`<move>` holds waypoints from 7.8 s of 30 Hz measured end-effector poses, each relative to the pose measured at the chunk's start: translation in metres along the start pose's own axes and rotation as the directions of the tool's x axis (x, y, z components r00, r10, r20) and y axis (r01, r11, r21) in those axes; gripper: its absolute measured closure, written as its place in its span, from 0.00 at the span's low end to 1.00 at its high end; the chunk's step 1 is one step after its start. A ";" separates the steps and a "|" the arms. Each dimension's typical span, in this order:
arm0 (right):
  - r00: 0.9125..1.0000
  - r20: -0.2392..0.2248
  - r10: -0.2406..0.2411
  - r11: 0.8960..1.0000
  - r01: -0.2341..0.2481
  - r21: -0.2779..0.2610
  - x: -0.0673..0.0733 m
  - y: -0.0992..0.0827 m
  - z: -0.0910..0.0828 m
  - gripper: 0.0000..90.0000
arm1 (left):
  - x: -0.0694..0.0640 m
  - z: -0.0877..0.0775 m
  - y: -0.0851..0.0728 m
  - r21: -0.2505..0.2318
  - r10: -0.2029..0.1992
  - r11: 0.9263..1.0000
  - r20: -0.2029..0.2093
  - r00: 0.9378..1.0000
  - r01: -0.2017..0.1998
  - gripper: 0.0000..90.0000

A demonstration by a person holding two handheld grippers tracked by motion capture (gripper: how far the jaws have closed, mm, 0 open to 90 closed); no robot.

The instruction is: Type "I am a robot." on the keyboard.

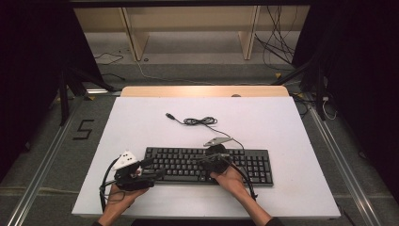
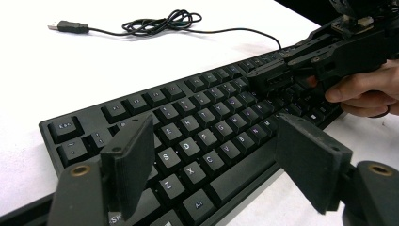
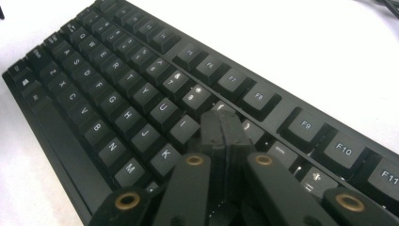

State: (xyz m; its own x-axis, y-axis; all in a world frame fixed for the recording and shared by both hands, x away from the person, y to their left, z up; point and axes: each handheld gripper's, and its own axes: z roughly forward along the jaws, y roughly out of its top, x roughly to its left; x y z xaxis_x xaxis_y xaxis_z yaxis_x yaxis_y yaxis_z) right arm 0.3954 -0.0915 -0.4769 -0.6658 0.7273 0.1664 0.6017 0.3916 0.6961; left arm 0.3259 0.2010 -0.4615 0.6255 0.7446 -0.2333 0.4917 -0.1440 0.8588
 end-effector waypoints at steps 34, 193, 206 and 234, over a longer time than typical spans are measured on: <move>0.994 -0.104 0.038 0.992 -0.049 -0.112 0.001 0.000 -0.035 0.40 | 0.002 -0.001 0.001 -0.004 -0.004 1.000 -0.010 1.000 0.004 0.32; 0.992 -0.129 -0.002 0.988 -0.018 -0.153 0.005 -0.032 -0.060 0.46 | -0.002 0.007 0.009 -0.008 -0.010 1.000 0.055 0.998 0.010 0.33; 0.991 -0.130 -0.012 0.992 -0.005 -0.128 0.008 -0.030 -0.054 0.55 | -0.005 0.000 0.001 -0.011 -0.010 1.000 0.055 0.998 0.011 0.32; 0.996 -0.083 -0.031 0.999 0.027 -0.040 0.009 -0.028 -0.035 1.00 | -0.012 -0.005 -0.006 0.003 0.007 1.000 0.055 0.998 -0.008 0.31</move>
State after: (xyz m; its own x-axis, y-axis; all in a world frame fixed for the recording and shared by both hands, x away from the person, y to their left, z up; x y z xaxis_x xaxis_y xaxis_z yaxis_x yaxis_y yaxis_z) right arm 0.3566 -0.1158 -0.4705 -0.7184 0.6656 0.2024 0.5649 0.3883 0.7281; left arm 0.3126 0.1967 -0.4613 0.6613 0.7068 -0.2514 0.4887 -0.1516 0.8592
